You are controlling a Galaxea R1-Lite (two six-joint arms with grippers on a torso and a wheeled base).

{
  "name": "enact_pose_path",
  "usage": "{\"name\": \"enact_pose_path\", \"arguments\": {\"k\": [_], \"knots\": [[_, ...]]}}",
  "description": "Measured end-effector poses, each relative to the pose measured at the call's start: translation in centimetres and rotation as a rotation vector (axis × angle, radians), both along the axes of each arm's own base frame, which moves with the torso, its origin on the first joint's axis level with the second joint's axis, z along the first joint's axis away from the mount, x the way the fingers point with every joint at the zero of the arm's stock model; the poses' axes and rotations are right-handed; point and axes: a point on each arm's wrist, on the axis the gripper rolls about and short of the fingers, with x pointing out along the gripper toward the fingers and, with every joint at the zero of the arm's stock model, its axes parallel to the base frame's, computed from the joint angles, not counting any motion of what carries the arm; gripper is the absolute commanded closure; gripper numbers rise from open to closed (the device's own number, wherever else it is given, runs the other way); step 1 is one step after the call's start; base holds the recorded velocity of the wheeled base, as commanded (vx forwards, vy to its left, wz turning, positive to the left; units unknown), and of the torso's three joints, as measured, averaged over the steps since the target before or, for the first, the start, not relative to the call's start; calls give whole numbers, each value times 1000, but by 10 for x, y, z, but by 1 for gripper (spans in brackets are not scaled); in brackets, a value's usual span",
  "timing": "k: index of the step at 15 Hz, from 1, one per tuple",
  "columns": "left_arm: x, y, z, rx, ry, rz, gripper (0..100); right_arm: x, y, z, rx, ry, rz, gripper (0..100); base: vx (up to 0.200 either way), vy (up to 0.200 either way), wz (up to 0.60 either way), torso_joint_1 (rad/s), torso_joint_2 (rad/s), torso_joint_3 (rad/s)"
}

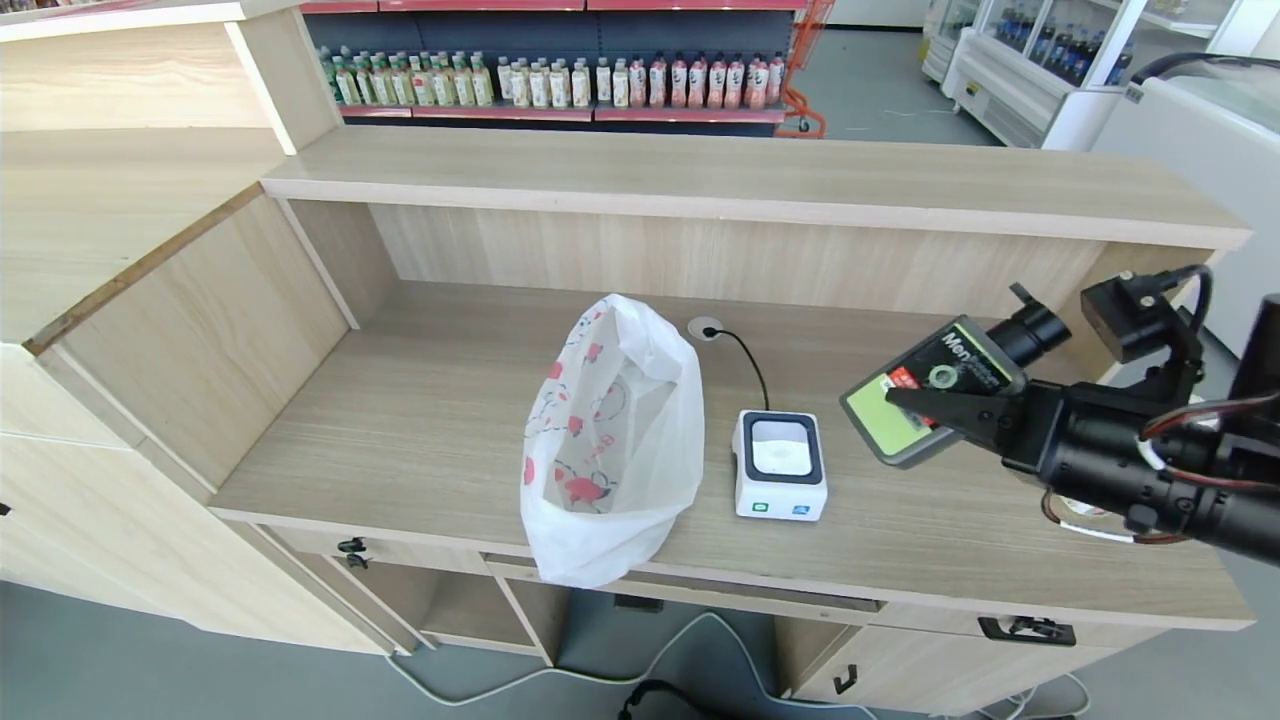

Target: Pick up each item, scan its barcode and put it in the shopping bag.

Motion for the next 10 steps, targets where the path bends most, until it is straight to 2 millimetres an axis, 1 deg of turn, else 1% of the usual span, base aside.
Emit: {"name": "enact_pose_path", "arguments": {"k": [2,5,7,10], "knots": [[0,0,0,0,0,0,0,21,5,-11,-6,-5,-56,100,0,0,0,0,0,0],[0,0,0,0,0,1,0,45,9,-29,-26,33,-116,100,0,0,0,0,0,0],[0,0,0,-1,0,-1,0,64,12,-37,-40,41,-178,100,0,0,0,0,0,0],[0,0,0,-1,0,0,0,77,15,-56,-120,65,-230,100,0,0,0,0,0,0]]}}
